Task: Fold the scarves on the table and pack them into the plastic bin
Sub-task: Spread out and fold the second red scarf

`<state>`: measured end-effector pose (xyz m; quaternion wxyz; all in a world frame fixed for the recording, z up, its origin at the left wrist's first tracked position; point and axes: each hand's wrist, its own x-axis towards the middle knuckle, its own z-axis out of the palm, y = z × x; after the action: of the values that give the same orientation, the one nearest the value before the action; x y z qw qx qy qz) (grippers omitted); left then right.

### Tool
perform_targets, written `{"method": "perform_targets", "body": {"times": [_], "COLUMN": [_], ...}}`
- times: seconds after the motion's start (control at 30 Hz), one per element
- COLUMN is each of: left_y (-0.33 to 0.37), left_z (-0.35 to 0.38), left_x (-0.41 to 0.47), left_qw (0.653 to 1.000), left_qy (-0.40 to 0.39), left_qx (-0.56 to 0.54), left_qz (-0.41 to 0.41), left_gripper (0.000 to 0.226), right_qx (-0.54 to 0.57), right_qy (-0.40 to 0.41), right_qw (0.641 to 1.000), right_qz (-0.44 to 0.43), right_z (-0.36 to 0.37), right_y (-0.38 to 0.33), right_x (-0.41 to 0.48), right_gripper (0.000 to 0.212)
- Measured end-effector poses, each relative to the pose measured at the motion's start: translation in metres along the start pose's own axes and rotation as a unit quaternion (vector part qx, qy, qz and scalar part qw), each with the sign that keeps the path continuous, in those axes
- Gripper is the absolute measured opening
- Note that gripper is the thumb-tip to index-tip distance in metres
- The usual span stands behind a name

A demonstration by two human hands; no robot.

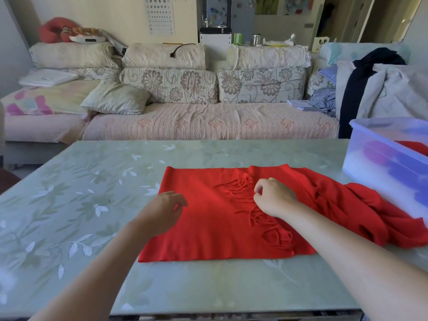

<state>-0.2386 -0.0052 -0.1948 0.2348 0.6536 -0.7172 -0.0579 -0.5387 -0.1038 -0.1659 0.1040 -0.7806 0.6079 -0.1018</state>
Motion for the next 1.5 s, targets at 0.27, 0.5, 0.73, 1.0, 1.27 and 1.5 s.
{"method": "perform_targets", "body": {"times": [0.27, 0.5, 0.73, 1.0, 1.27, 1.5], "left_y": [-0.017, -0.051, -0.053, -0.045, -0.053, -0.066], "left_z": [0.038, 0.056, 0.052, 0.067, 0.062, 0.033], "left_x": [0.062, 0.087, 0.094, 0.109, 0.107, 0.059], "left_qw": [0.997, 0.988, 0.976, 0.976, 0.963, 0.968], "left_qy": [-0.045, -0.093, -0.102, -0.07, -0.108, -0.082], "left_qx": [0.059, 0.092, 0.136, 0.122, 0.14, 0.154], "left_qz": [-0.018, -0.084, -0.139, -0.167, -0.202, -0.18], "left_gripper": [0.045, 0.064, 0.087, 0.066, 0.073, 0.071], "right_qx": [-0.086, -0.156, 0.023, -0.002, -0.123, -0.104], "right_qy": [0.073, 0.101, 0.085, 0.024, -0.114, -0.044], "right_qw": [0.989, 0.983, 0.978, 0.973, 0.978, 0.975], "right_qz": [-0.095, 0.0, 0.19, -0.231, -0.124, -0.192], "right_z": [0.043, 0.053, 0.041, 0.051, 0.064, 0.064], "right_y": [-0.004, -0.002, 0.02, -0.001, 0.015, -0.047], "right_x": [0.074, 0.118, 0.137, 0.126, 0.133, 0.122], "right_gripper": [0.039, 0.019, 0.03, 0.054, 0.067, 0.052]}}
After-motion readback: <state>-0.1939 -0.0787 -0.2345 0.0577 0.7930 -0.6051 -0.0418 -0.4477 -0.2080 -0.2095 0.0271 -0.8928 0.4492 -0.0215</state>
